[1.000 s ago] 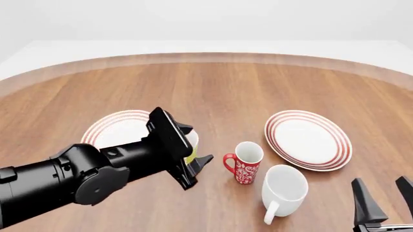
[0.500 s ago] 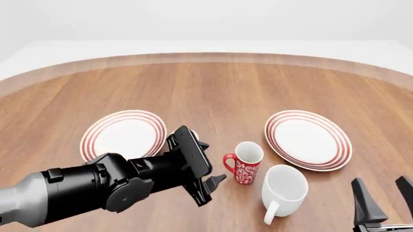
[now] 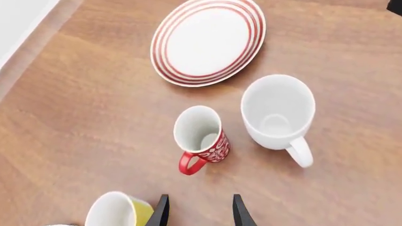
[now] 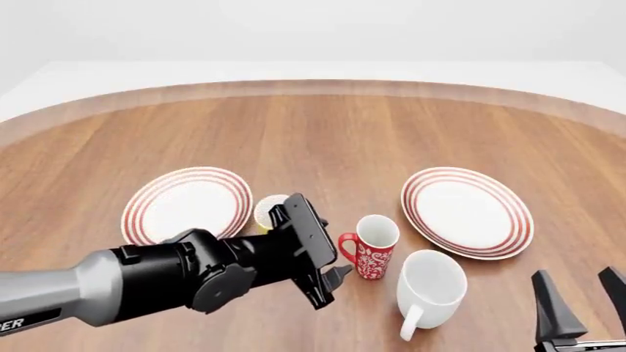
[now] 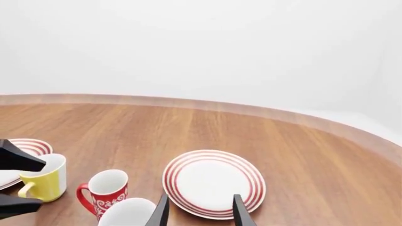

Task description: Put the red mug on the left plate.

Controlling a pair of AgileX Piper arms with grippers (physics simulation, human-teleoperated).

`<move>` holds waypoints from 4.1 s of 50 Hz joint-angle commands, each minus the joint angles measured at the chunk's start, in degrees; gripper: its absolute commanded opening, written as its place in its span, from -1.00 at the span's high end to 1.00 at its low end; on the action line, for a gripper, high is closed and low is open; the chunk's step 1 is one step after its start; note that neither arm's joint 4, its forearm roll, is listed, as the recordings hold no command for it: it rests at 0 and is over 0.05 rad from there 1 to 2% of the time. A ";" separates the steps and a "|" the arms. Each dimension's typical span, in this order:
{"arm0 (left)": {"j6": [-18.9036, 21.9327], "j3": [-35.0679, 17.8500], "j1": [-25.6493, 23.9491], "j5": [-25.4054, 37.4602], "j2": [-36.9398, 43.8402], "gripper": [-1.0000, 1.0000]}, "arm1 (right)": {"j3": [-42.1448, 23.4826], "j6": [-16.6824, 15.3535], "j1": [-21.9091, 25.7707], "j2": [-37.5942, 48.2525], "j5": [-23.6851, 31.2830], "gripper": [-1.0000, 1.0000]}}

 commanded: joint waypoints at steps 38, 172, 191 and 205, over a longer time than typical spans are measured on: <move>1.11 -6.20 1.31 -2.39 9.85 -1.00 | -0.04 0.74 -0.17 0.00 -0.01 -1.00; 2.47 -13.35 4.90 -0.35 16.33 1.00 | -0.30 0.89 -0.49 0.00 -1.32 -1.00; 2.62 -12.32 6.81 -1.13 12.65 1.00 | -0.10 0.65 -0.37 0.00 -1.17 -1.00; 1.86 -10.86 8.56 -2.65 10.18 1.00 | 0.07 0.26 -0.43 0.00 -1.23 -1.00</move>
